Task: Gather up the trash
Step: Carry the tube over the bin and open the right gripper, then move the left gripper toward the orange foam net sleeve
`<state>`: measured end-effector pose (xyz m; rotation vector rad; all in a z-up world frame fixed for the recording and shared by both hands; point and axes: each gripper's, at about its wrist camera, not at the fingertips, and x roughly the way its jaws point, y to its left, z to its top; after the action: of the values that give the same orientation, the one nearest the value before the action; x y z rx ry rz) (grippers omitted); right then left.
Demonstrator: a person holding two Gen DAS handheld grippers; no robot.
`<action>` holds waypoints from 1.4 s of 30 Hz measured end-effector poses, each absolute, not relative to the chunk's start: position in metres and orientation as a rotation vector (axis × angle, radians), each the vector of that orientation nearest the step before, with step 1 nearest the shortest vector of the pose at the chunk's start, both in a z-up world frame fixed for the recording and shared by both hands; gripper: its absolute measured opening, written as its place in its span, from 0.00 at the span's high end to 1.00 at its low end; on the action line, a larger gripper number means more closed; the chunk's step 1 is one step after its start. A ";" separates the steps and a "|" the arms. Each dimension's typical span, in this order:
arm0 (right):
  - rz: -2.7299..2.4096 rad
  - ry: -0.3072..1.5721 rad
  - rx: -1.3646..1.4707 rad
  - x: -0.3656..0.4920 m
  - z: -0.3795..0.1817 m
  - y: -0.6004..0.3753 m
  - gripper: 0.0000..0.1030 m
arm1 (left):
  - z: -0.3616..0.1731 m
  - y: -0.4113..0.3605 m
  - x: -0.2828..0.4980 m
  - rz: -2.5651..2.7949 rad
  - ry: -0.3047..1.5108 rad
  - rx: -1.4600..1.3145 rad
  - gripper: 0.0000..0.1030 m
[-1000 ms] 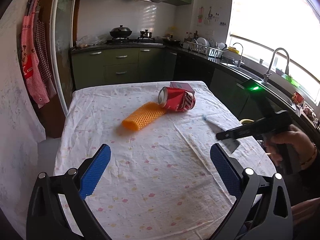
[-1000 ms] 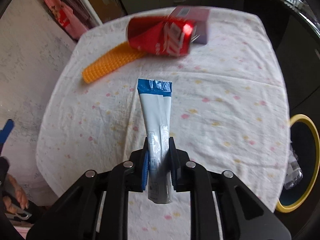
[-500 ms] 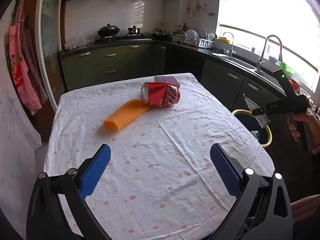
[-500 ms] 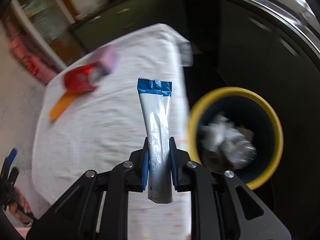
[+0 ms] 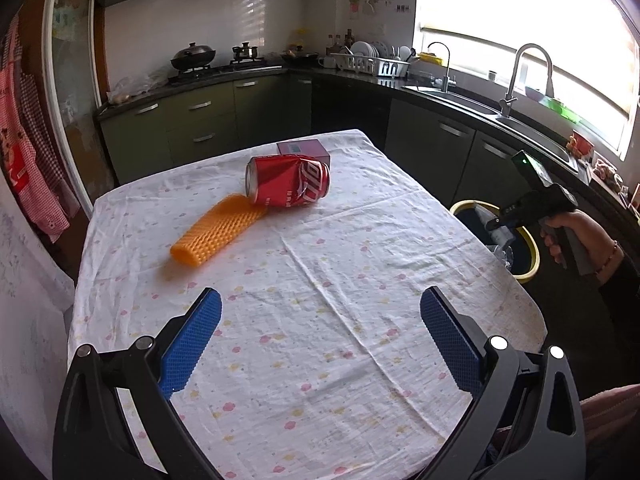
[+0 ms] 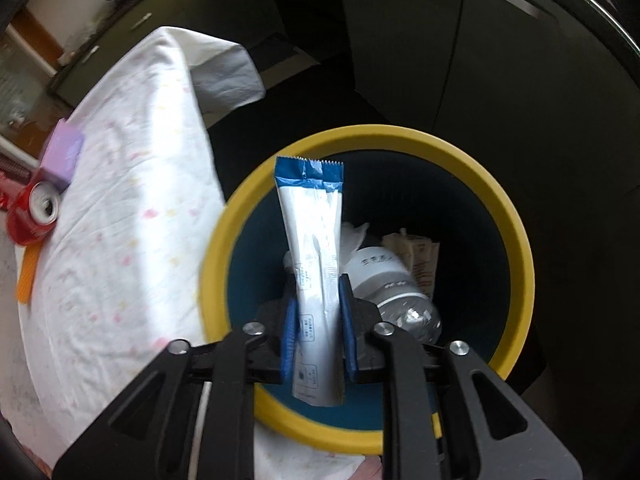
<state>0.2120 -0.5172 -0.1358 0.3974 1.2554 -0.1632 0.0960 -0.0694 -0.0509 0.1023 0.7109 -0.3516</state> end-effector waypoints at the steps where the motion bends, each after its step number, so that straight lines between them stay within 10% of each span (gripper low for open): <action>1: -0.184 1.244 0.386 0.212 -0.135 -0.519 0.62 | -0.051 -0.069 0.097 -0.352 0.711 0.103 0.05; 42: 0.142 1.075 0.415 0.148 -0.094 -0.403 0.46 | -0.117 -0.015 0.318 -0.576 0.890 0.286 0.05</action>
<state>0.1477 -0.4032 -0.0937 0.4147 1.0753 0.1418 0.3177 -0.0153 -0.1170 0.2855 0.8901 -0.5765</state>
